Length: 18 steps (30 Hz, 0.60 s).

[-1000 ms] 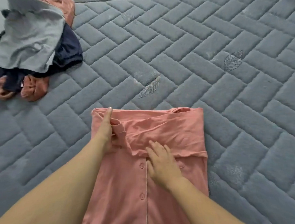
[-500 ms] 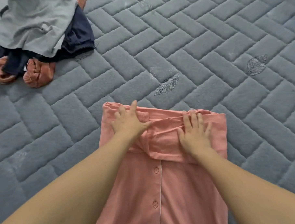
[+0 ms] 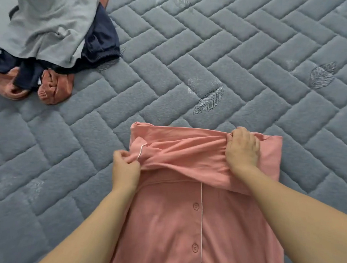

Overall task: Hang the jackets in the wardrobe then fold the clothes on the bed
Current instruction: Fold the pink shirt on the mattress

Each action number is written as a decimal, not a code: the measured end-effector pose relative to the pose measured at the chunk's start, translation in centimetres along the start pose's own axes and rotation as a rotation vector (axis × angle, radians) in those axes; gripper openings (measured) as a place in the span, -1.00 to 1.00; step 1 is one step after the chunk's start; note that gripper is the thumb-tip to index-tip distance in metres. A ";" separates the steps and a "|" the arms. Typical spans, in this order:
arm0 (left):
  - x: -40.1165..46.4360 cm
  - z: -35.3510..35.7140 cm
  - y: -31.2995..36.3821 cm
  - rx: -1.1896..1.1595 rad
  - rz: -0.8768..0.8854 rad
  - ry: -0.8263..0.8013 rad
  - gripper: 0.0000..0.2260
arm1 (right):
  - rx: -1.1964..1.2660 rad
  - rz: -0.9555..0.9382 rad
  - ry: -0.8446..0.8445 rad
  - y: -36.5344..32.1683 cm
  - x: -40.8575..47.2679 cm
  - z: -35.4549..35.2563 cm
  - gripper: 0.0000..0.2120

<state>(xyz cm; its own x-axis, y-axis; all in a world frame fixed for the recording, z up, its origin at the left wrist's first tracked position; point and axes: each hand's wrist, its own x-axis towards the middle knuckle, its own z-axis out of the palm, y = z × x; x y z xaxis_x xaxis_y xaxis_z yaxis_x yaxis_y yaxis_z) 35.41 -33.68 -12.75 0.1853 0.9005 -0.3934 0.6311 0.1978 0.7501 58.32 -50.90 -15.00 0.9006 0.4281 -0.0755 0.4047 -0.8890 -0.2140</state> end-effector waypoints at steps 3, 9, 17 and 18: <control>0.0 -0.1 -0.5 0.314 -0.134 0.017 -0.61 | 0.032 -0.135 0.066 -0.7 -0.6 0.0 -0.62; 2.4 2.8 1.7 0.432 -0.064 0.029 -0.69 | -0.029 -0.434 -0.091 -1.0 -1.0 1.3 -0.75; 2.3 3.6 1.8 0.638 0.644 0.148 -0.56 | 0.039 -0.260 -0.012 -1.3 0.5 3.3 -0.48; 2.2 4.0 1.3 0.724 0.781 -0.014 -0.50 | 0.013 -0.263 -0.017 -1.1 0.7 3.7 -0.45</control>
<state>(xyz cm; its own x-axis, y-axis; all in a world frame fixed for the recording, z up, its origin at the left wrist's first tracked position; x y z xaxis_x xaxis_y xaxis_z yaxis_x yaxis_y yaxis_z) 39.72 -32.96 -14.77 0.7382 0.6727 0.0512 0.6301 -0.7145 0.3041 57.91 -49.03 -18.47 0.7618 0.6470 -0.0316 0.6225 -0.7447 -0.2408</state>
